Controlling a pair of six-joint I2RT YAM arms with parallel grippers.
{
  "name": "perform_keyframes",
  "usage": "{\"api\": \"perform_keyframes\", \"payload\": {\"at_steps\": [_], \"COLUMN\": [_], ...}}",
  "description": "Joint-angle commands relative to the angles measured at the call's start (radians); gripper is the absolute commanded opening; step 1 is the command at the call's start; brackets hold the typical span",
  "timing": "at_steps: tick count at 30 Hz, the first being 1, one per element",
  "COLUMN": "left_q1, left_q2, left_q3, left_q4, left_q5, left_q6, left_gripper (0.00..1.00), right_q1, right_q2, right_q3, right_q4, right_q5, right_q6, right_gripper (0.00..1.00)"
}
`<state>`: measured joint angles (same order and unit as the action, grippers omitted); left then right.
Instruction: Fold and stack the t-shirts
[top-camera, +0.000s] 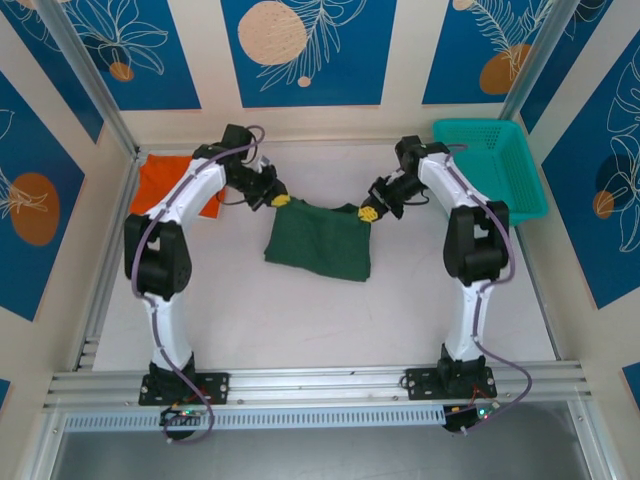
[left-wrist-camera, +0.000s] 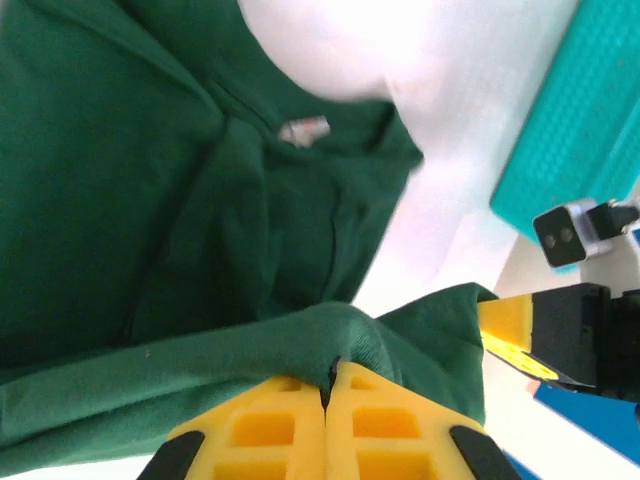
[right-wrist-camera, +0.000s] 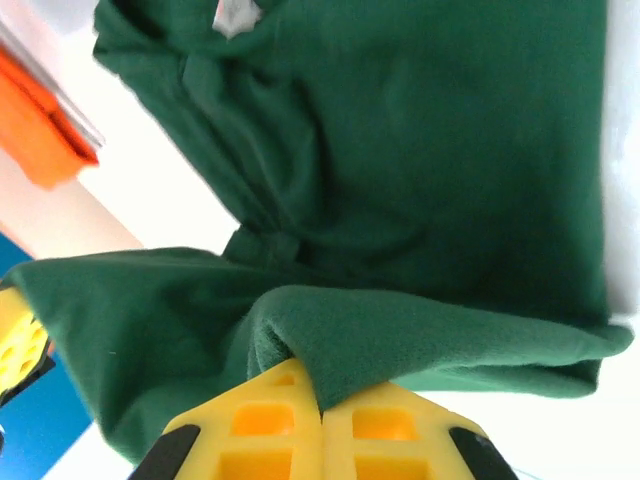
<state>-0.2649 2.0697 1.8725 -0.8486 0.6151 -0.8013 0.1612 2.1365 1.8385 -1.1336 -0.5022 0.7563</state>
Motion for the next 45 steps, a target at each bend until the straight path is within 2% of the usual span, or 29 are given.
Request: {"api": "perform_keyframes", "payload": {"at_steps": [1,2,3,4,5,6,7,8,9,10,11,13,15,17,19,21,25,30,39,41,43,45], "left_q1": [0.044,0.052,0.058,0.065,0.070,0.074,0.076,0.077,0.077,0.078,0.077,0.078,0.070,0.066,0.064,0.064,0.059,0.049,0.034,0.030,0.028,0.025], "left_q2": [0.147,0.193,0.245,0.291,0.335,0.369,0.407,0.447,0.478,0.507,0.522,0.505,0.459,0.414,0.410,0.437,0.488,0.536,0.600,0.607,0.608,0.602], "left_q3": [0.161,0.206,0.255,0.304,0.356,0.396,0.462,0.548,0.623,0.702,0.755,0.767,0.731,0.651,0.607,0.606,0.618,0.644,0.646,0.647,0.649,0.649], "left_q4": [-0.043,-0.066,-0.073,-0.076,-0.061,-0.021,0.009,0.010,0.005,0.005,0.004,-0.010,-0.061,-0.103,-0.118,-0.128,-0.106,-0.136,-0.113,-0.101,-0.089,-0.085], "left_q5": [-0.072,-0.086,-0.094,-0.102,-0.098,-0.073,-0.052,-0.046,-0.042,-0.030,-0.017,-0.011,-0.043,-0.108,-0.127,-0.129,-0.120,-0.209,-0.166,-0.157,-0.139,-0.134], "left_q6": [-0.065,-0.078,-0.090,-0.103,-0.121,-0.134,-0.155,-0.172,-0.177,-0.172,-0.165,-0.124,-0.028,0.066,0.111,0.145,0.159,0.190,0.205,0.200,0.195,0.193], "left_gripper": [0.00,0.00,0.08,0.27,0.31,0.20,0.21,0.38,0.48,0.50,0.52,0.60,0.69,0.75,0.75,0.75,0.74,0.75,0.67,0.63,0.50,0.45], "right_q1": [-0.017,-0.025,-0.034,-0.045,-0.056,-0.065,-0.075,-0.086,-0.097,-0.106,-0.112,-0.117,-0.108,-0.086,-0.068,-0.052,-0.015,-0.001,0.009,0.010,0.012,0.011], "right_q2": [0.129,0.176,0.229,0.283,0.320,0.340,0.357,0.364,0.362,0.351,0.332,0.296,0.258,0.221,0.218,0.232,0.238,0.255,0.284,0.289,0.293,0.302], "right_q3": [0.144,0.197,0.247,0.322,0.378,0.409,0.438,0.453,0.455,0.452,0.440,0.413,0.384,0.348,0.325,0.320,0.299,0.279,0.269,0.265,0.261,0.267], "right_q4": [-0.080,-0.091,-0.102,-0.123,-0.127,-0.116,-0.108,-0.102,-0.101,-0.108,-0.103,-0.077,-0.055,-0.024,-0.005,-0.014,0.013,0.035,0.027,0.021,0.025,0.021], "right_q5": [-0.028,-0.027,-0.024,-0.007,0.015,0.018,0.010,0.001,-0.001,0.024,0.049,0.042,0.030,0.039,0.005,-0.001,0.074,0.119,0.181,0.198,0.198,0.196], "right_q6": [0.091,0.106,0.122,0.141,0.158,0.174,0.201,0.227,0.241,0.250,0.246,0.227,0.199,0.152,0.114,0.081,0.023,0.006,0.002,0.005,0.003,0.008], "right_gripper": [0.00,0.05,0.14,0.23,0.24,0.23,0.23,0.21,0.16,0.12,0.12,0.13,0.15,0.34,0.46,0.50,0.56,0.55,0.51,0.51,0.50,0.48]}}
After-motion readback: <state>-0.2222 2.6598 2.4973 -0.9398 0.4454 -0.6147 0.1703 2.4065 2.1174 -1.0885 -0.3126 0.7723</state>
